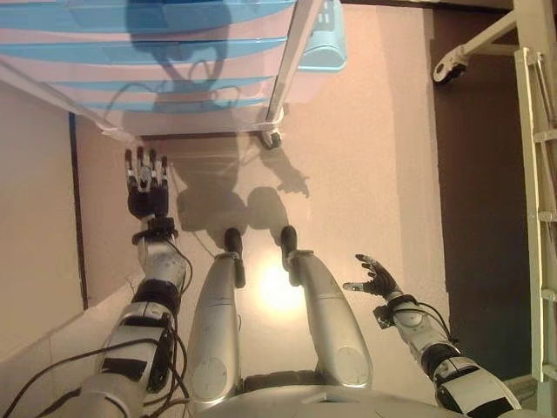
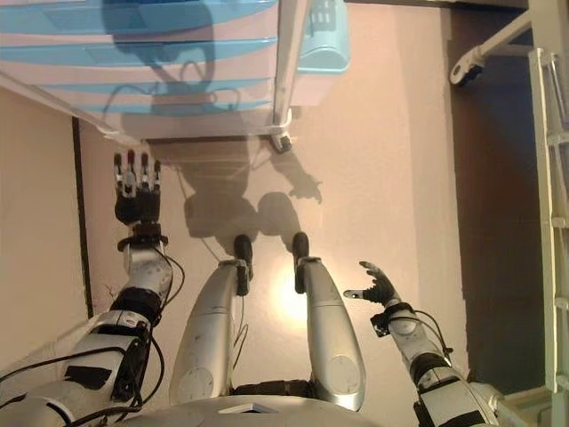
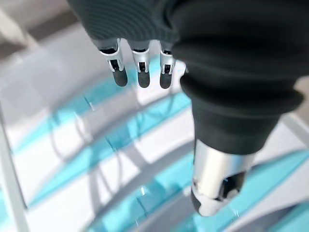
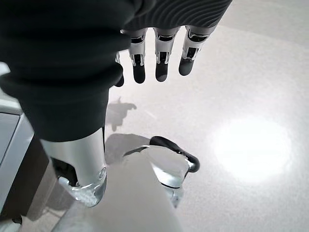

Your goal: Open the drawer and pick up the medicine

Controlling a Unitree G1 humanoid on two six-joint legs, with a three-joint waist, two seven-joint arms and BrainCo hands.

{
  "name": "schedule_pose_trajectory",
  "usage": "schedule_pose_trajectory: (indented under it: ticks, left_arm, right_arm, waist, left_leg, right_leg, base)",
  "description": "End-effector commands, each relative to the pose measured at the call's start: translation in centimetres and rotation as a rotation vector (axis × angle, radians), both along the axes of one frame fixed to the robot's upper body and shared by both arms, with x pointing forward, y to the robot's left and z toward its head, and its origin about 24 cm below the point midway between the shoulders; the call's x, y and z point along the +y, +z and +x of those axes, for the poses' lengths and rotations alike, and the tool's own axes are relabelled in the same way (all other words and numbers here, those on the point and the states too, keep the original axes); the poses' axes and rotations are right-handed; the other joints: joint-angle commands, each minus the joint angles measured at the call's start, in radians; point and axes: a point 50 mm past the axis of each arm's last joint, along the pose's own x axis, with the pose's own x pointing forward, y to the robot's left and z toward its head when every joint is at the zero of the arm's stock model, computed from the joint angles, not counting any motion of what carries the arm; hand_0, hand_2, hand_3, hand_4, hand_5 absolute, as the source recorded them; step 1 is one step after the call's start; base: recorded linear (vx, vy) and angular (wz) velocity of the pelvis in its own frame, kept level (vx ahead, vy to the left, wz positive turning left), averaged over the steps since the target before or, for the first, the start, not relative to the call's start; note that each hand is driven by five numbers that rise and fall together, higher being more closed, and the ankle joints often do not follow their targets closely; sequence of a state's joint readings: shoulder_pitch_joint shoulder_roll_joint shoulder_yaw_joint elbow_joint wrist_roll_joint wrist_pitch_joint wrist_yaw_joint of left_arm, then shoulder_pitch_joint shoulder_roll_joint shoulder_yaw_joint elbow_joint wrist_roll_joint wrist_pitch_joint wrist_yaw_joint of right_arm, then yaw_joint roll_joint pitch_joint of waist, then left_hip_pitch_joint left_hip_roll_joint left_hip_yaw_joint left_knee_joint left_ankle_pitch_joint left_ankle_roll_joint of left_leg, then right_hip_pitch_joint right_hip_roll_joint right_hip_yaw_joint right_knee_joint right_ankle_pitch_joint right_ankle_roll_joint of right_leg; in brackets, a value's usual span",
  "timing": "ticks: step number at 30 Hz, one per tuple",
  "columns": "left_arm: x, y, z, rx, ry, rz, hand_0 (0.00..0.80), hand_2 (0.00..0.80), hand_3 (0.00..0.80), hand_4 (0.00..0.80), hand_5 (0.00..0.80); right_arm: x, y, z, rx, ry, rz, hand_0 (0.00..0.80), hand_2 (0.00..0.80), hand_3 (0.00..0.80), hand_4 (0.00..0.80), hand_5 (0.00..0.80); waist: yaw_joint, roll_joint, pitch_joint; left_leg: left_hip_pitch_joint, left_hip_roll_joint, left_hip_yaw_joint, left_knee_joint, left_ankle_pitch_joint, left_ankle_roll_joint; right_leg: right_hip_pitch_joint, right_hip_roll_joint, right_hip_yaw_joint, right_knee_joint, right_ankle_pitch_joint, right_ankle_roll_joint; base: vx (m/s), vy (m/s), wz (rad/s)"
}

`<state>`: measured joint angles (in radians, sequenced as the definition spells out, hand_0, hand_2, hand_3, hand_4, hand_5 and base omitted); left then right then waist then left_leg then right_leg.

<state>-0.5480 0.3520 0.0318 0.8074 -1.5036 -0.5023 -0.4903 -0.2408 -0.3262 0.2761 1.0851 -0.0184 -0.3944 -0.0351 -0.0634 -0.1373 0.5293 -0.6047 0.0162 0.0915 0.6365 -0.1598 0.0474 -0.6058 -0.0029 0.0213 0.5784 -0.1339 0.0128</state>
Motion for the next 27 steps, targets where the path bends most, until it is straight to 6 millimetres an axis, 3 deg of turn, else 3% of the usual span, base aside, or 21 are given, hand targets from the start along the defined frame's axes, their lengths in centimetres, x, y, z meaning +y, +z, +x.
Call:
schedule_pose_trajectory:
  ticks: [1, 9, 11, 13, 15, 16, 18, 21, 27]
  left_arm:
    - [1.4, 4.4, 0.8, -0.162, 0.009, 0.006, 0.000, 0.000, 0.000, 0.000, 0.000]
    - [2.7, 11.9, 2.6, -0.253, 0.070, 0.082, 0.000, 0.000, 0.000, 0.000, 0.000]
    - [3.0, 13.5, 2.8, -0.272, 0.081, 0.077, 0.000, 0.000, 0.000, 0.000, 0.000]
    - [3.1, 15.0, 2.9, -0.307, 0.079, 0.064, 0.000, 0.000, 0.000, 0.000, 0.000]
    - [3.1, 16.5, 2.9, -0.354, 0.070, 0.067, 0.000, 0.000, 0.000, 0.000, 0.000]
    - [3.0, 17.4, 2.9, -0.385, 0.061, 0.073, 0.000, 0.000, 0.000, 0.000, 0.000]
    - [2.2, 19.1, 2.7, -0.480, 0.009, 0.113, 0.000, 0.000, 0.000, 0.000, 0.000]
    - [0.3, 20.8, 2.4, -0.620, -0.117, 0.162, 0.000, 0.000, 0.000, 0.000, 0.000]
    - [-2.3, 22.0, 1.9, -0.732, -0.243, 0.193, 0.000, 0.000, 0.000, 0.000, 0.000]
  right_arm:
    - [-0.7, -1.3, -2.8, 0.058, -0.001, -0.004, 0.000, 0.000, 0.000, 0.000, 0.000]
    - [-0.4, -1.3, -3.1, 0.048, 0.021, 0.001, 0.000, 0.000, 0.000, 0.000, 0.000]
    - [-0.3, -1.2, -3.2, 0.047, 0.025, 0.000, 0.000, 0.000, 0.000, 0.000, 0.000]
    - [-0.3, -1.2, -3.2, 0.051, 0.029, -0.005, 0.000, 0.000, 0.000, 0.000, 0.000]
    - [-0.3, -1.4, -3.5, 0.056, 0.036, -0.011, 0.000, 0.000, 0.000, 0.000, 0.000]
    - [-0.3, -1.3, -3.5, 0.056, 0.039, -0.013, 0.000, 0.000, 0.000, 0.000, 0.000]
    - [-0.3, -1.4, -3.6, 0.062, 0.043, -0.015, 0.000, 0.000, 0.000, 0.000, 0.000]
    - [-0.4, -1.4, -3.8, 0.062, 0.050, -0.023, 0.000, 0.000, 0.000, 0.000, 0.000]
    - [-0.8, -1.1, -3.5, 0.057, 0.065, -0.041, 0.000, 0.000, 0.000, 0.000, 0.000]
  waist:
    - [-0.023, 0.002, -0.054]
    - [-0.066, -0.003, -0.054]
    - [-0.070, 0.005, -0.057]
    - [-0.081, -0.001, -0.052]
    - [-0.085, 0.006, -0.057]
    - [-0.090, 0.000, -0.050]
    - [-0.088, 0.008, -0.053]
    - [-0.086, 0.011, -0.050]
    - [-0.081, 0.024, -0.044]
  left_leg:
    - [-0.014, -0.063, 0.017, 0.019, -0.106, 0.090]
    - [-0.025, -0.053, 0.041, 0.054, -0.124, 0.090]
    - [-0.021, -0.051, 0.032, 0.070, -0.162, 0.087]
    - [-0.038, -0.053, 0.046, 0.076, -0.134, 0.089]
    - [-0.031, -0.055, 0.035, 0.084, -0.164, 0.084]
    - [-0.045, -0.055, 0.047, 0.087, -0.138, 0.086]
    - [-0.033, -0.056, 0.035, 0.092, -0.168, 0.081]
    - [-0.031, -0.058, 0.038, 0.083, -0.160, 0.074]
    - [-0.016, -0.064, 0.037, 0.058, -0.142, 0.069]
  right_leg:
    - [-0.019, 0.015, -0.035, -0.074, 0.070, -0.008]
    - [-0.023, 0.020, -0.001, -0.095, 0.089, -0.011]
    - [-0.021, 0.029, 0.009, -0.087, 0.065, -0.006]
    - [-0.030, 0.022, 0.012, -0.104, 0.098, -0.012]
    - [-0.026, 0.029, 0.021, -0.099, 0.077, -0.007]
    - [-0.033, 0.024, 0.020, -0.109, 0.103, -0.012]
    - [-0.024, 0.031, 0.025, -0.100, 0.077, -0.006]
    - [-0.021, 0.030, 0.027, -0.106, 0.078, -0.007]
    - [-0.015, 0.034, 0.030, -0.097, 0.071, -0.009]
  base:
    - [0.046, 0.013, -0.21]
    - [0.051, 0.017, -0.17]
    - [0.114, 0.048, -0.11]
    - [-0.026, 0.021, -0.05]
    - [0.020, 0.030, -0.08]
    - [-0.087, -0.005, -0.07]
    - [0.062, 0.024, -0.02]
    - [0.034, 0.015, 0.02]
    - [0.002, 0.006, 0.02]
